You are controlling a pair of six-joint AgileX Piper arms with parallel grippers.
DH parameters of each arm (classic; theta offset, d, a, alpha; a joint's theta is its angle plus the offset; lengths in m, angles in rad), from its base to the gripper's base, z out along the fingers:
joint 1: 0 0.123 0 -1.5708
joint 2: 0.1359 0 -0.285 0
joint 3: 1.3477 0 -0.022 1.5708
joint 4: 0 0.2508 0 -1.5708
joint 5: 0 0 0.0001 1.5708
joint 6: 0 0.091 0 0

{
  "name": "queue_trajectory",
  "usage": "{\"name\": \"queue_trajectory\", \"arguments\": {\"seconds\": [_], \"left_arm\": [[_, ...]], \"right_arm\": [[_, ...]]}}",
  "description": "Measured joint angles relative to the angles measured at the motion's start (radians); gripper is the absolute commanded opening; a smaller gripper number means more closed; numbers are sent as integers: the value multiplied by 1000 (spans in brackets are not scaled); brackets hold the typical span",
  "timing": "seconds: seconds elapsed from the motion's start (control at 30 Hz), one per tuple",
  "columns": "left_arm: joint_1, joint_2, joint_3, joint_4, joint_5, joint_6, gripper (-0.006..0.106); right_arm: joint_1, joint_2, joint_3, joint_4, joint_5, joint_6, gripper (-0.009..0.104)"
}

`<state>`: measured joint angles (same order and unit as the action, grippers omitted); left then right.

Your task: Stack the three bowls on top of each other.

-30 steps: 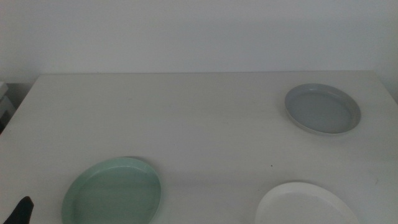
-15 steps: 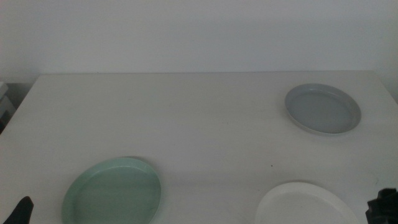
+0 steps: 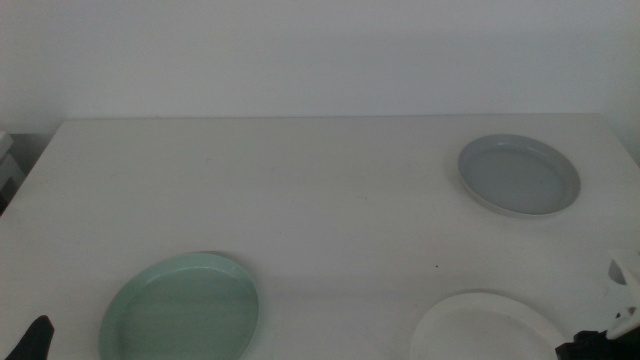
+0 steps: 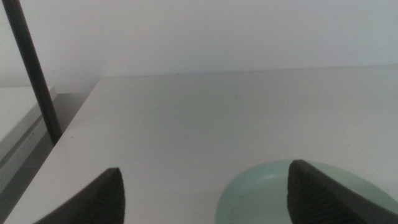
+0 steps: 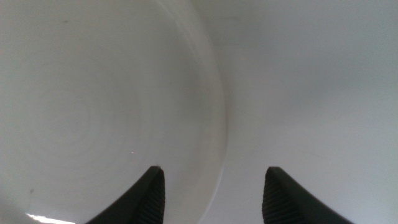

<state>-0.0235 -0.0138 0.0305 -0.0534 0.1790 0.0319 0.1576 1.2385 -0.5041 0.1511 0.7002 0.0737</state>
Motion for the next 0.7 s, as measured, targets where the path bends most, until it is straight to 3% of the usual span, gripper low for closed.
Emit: {"name": "queue_trajectory", "arguments": {"seconds": [0.23, 0.53, 0.7], "left_arm": [[0, 0, 0, 0, 0, 0, 87], [0, 0, 0, 0, 0, 0, 87], [0, 0, 0, 0, 0, 0, 87]], "right_arm": [[3, 114, 0, 0, -84, 4, 38], [4, 180, 0, 23, -141, 4, 1], [4, 175, -6, 42, -138, 18, -1]]}}
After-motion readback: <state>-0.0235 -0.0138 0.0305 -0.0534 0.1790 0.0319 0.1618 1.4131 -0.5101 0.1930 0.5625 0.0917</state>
